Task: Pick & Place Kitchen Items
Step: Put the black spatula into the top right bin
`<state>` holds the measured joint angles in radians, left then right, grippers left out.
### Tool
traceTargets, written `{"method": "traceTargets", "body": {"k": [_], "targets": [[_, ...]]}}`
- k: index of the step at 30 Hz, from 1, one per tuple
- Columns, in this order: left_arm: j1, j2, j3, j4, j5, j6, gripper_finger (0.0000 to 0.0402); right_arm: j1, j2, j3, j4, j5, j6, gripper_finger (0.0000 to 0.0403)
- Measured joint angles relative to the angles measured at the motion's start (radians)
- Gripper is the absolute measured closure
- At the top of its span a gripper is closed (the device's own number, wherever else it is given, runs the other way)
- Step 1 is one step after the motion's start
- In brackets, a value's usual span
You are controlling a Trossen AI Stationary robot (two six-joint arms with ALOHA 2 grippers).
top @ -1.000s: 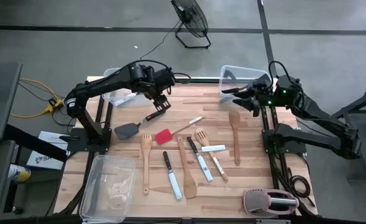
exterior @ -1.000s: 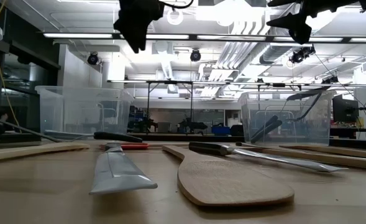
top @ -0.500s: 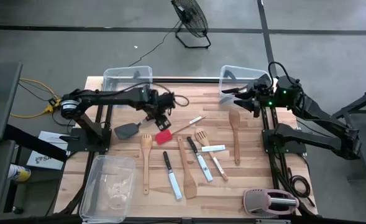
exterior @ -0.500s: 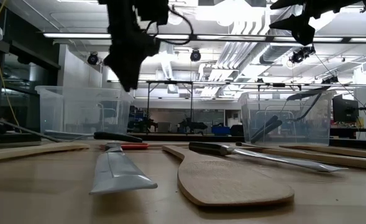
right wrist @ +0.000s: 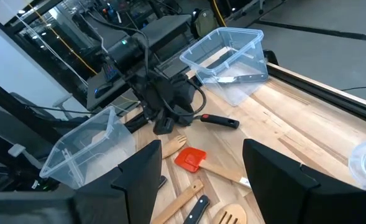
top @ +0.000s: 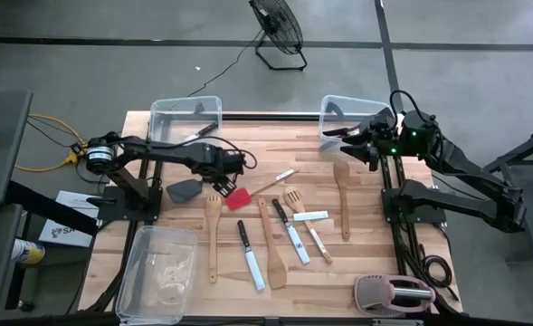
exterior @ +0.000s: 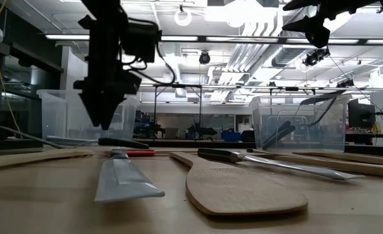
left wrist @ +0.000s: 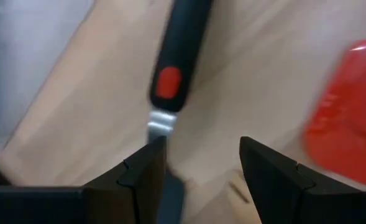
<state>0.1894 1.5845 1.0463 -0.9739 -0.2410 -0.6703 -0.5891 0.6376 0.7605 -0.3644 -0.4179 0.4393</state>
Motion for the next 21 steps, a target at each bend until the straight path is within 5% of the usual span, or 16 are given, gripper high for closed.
{"method": "traceTargets", "body": {"k": [21], "targets": [[0.0, -0.003, -0.231, 0.226, -0.072, -0.008, 0.0204, 0.0, 0.0, 0.0, -0.013, 0.053, 0.012, 0.0186]]}}
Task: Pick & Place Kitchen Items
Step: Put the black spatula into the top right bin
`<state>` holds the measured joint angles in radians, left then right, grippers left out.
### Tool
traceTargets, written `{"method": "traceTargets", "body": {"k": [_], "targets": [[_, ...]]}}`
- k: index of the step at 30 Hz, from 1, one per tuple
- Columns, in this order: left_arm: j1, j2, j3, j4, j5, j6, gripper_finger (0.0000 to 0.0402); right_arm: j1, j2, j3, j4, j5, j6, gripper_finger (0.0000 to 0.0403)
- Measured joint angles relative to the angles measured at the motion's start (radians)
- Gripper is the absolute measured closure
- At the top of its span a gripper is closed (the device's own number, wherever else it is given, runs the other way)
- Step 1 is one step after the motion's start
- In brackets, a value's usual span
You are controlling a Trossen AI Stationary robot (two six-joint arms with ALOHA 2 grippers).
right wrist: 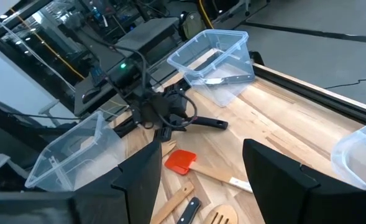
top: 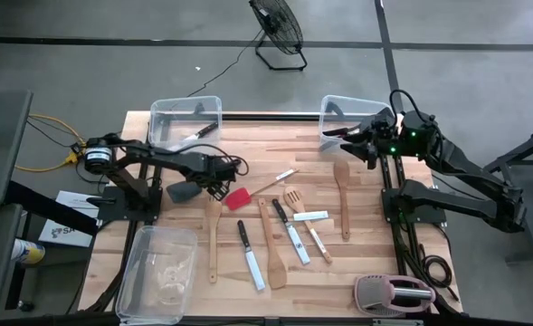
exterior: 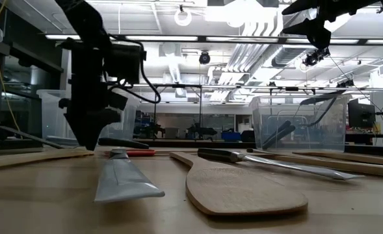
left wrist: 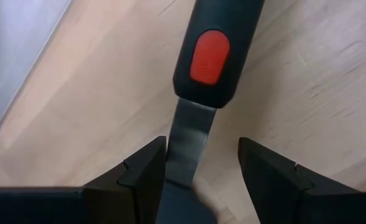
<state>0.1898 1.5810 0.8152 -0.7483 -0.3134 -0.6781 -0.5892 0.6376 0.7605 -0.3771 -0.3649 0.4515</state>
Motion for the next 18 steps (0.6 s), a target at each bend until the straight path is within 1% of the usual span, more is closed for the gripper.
{"method": "traceTargets", "body": {"k": [5, 7, 10, 16, 17, 18], "targets": [[0.0, 0.0, -0.017, 0.029, 0.007, 0.02, 0.0206, 0.0, 0.001, 0.0, -0.002, 0.0, 0.001, 0.0186], [0.0, 0.001, -0.018, 0.035, 0.013, 0.021, 0.0215, 0.0, 0.004, 0.0, -0.003, 0.0, 0.017, 0.0186], [0.0, 0.001, -0.018, 0.041, 0.022, 0.02, 0.0247, 0.0, 0.007, 0.0, -0.007, 0.0, 0.023, 0.0186], [0.0, 0.002, -0.018, 0.048, 0.034, 0.022, 0.0331, 0.0, 0.008, 0.0, -0.018, 0.0, 0.026, 0.0186], [0.0, 0.003, -0.018, 0.048, 0.033, 0.023, 0.0341, 0.0, 0.008, 0.0, -0.017, 0.0, 0.026, 0.0186], [0.0, 0.003, -0.018, 0.048, 0.033, 0.023, 0.0343, 0.0, 0.008, 0.0, -0.017, 0.0, 0.026, 0.0186]]}}
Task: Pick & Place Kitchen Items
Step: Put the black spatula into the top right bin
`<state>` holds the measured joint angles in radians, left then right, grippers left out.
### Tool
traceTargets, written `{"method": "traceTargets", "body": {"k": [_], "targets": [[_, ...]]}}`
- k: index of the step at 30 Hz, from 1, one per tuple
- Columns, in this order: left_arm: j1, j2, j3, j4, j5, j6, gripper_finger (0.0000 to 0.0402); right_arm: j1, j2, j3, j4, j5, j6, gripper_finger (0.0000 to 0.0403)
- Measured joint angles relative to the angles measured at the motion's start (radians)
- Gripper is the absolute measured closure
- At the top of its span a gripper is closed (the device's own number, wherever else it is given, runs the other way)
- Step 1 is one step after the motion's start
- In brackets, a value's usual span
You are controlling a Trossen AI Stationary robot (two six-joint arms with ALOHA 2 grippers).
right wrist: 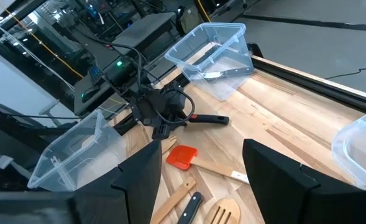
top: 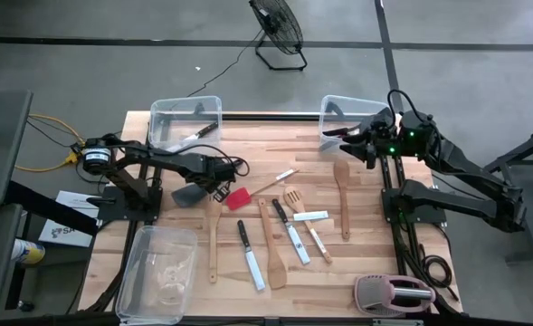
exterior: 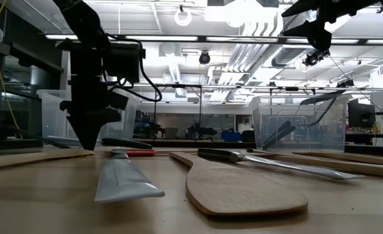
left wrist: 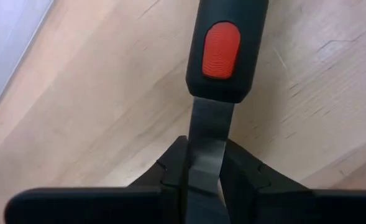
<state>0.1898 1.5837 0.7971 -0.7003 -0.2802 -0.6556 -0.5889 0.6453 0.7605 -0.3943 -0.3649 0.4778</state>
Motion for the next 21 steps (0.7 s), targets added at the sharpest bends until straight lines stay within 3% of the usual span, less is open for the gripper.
{"method": "traceTargets", "body": {"k": [7, 21], "targets": [[0.0, 0.005, 0.038, -0.043, 0.001, 0.026, 0.0343, 0.0, 0.0, 0.0, 0.0, 0.0, -0.004, 0.0186], [0.0, 0.005, 0.309, -0.12, 0.051, 0.138, 0.0343, 0.0, 0.0, 0.0, 0.0, -0.003, -0.03, 0.0186]]}}
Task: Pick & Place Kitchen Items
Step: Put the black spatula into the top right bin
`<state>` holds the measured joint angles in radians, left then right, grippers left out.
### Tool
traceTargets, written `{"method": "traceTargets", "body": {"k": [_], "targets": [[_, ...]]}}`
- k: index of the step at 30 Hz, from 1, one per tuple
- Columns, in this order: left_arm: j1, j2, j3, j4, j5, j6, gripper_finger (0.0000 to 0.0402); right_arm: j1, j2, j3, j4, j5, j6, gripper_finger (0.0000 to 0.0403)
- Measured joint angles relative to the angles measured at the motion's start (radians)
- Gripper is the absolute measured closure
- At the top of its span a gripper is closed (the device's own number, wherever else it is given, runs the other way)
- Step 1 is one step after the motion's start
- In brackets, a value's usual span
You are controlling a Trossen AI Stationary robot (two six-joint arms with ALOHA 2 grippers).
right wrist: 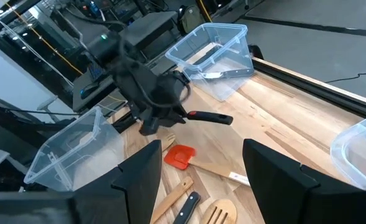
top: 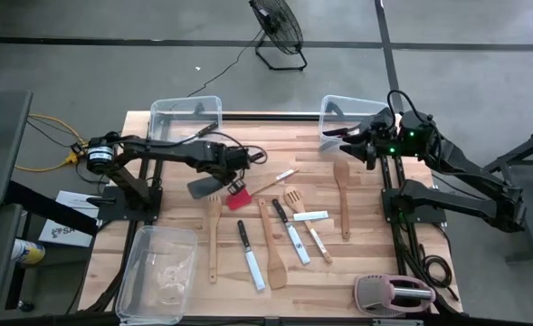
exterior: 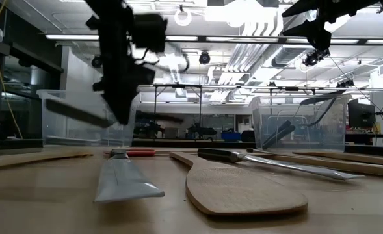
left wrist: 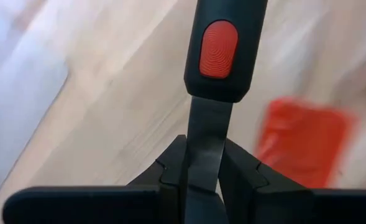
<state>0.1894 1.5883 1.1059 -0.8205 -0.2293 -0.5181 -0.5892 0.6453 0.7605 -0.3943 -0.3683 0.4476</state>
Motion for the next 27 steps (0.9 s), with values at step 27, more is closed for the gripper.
{"method": "traceTargets", "body": {"k": [27], "targets": [[-0.006, 0.0, 0.468, 0.521, 0.136, 0.488, 0.0343, 0.03, 0.064, 0.0, 0.372, -0.054, -0.024, 0.0186]]}}
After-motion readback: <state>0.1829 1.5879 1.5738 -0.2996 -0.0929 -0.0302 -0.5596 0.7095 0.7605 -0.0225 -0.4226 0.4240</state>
